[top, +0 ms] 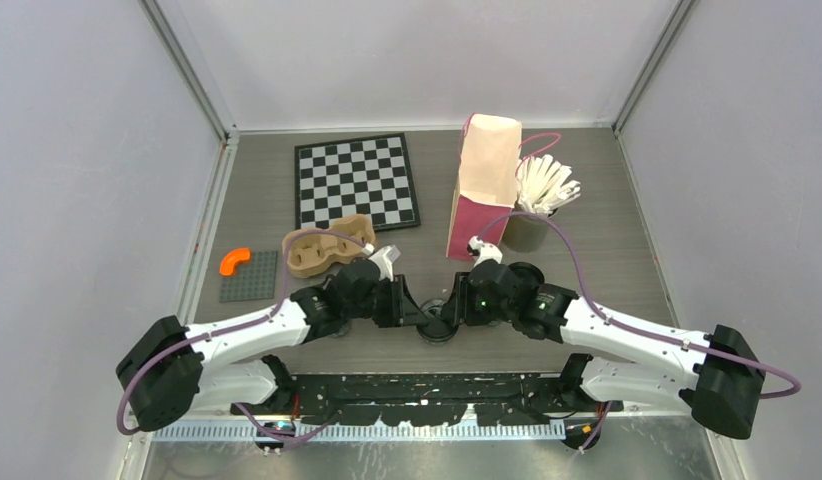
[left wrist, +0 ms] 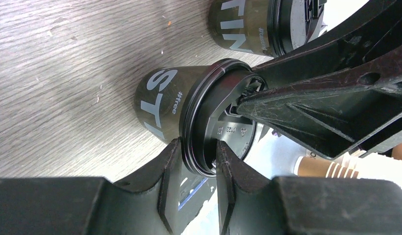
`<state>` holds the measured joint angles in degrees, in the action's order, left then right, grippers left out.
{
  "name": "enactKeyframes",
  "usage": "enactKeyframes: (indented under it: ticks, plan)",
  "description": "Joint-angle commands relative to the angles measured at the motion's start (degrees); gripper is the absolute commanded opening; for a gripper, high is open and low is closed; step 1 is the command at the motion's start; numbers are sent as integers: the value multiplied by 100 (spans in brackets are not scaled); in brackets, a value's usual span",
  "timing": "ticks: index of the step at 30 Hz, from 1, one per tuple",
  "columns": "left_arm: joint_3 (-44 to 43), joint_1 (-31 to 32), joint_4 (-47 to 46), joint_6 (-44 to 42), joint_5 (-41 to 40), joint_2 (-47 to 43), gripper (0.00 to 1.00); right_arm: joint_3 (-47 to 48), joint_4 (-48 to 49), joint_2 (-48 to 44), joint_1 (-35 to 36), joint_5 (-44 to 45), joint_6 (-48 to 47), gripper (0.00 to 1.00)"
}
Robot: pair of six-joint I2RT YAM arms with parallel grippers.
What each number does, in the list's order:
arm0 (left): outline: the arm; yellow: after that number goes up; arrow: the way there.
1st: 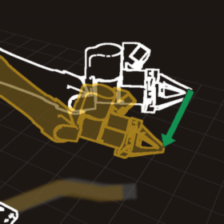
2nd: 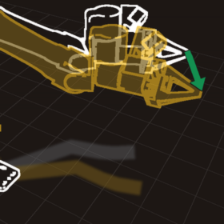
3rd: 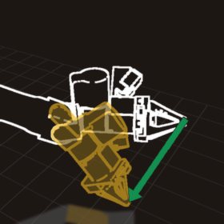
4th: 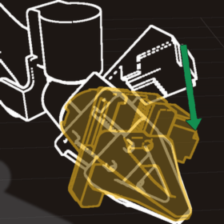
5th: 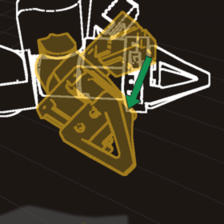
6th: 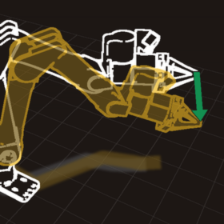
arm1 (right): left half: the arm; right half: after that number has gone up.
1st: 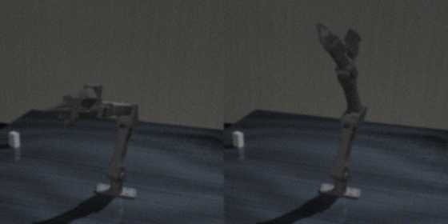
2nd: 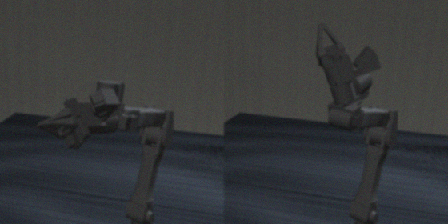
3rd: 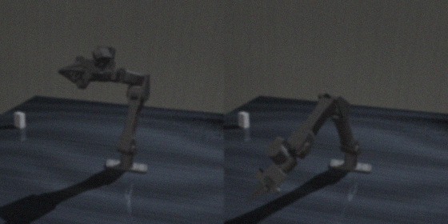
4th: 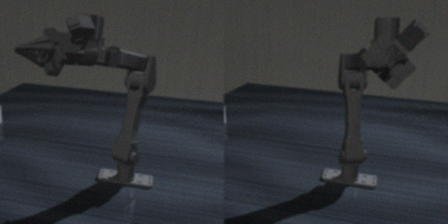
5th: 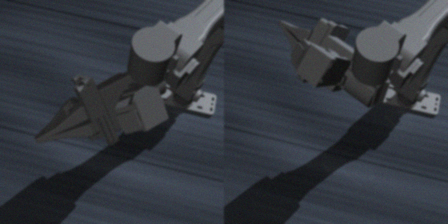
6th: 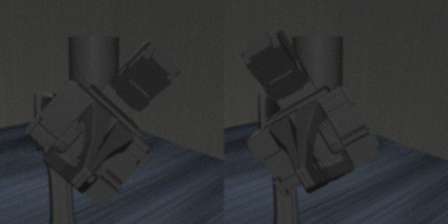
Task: Pack the takeout coffee
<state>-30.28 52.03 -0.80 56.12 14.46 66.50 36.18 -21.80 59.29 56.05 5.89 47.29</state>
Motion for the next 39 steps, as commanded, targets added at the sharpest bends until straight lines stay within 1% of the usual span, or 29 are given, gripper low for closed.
enactKeyframes:
  ticks: [1, 5, 7, 9, 13, 15, 18, 22, 28, 35, 37, 39]
  plan:
    - [34, 26, 684, -246, 25, -215, 32, -212, 186, 213, -21, -462, -477, 37]
    - [-192, -80, 1192, -382, -123, -746, 48, -165, 341, 290, -51, -911, -1007, 35]
    - [-322, -233, 1504, -544, -137, -959, 56, -106, 393, 383, -61, -1128, -1247, 35]
    - [-400, -443, 1763, -706, -110, -1122, 62, -4, 365, 517, -68, -1210, -1456, 35]
    - [-465, -955, 2042, -938, 243, -1309, 66, 121, 356, 773, -69, -1243, -1618, 35]
    - [-428, -1062, 1909, -1037, 556, -1335, 67, 129, 379, 834, -73, -1263, -1664, 36]
    - [-405, -1087, 1650, -1159, 1020, -1189, 65, 111, 444, 848, -70, -1268, -1704, 35]
    - [-296, -1087, 1282, -1177, 1394, -908, 59, 89, 547, 826, -69, -1285, -1744, 35]
    - [-218, -1126, 1197, -1278, 1305, -577, 51, 42, 560, 774, -75, -1290, -1843, 35]
    - [6, -1186, 765, -1141, 1411, -314, 43, -292, 714, 586, -75, -1216, -1833, 35]
    - [78, -1182, 773, -1095, 1383, -234, 39, -437, 780, 519, -71, -1171, -1778, 35]
    - [146, -1191, 974, -1073, 1256, -183, 36, -616, 871, 439, -68, -1154, -1693, 35]
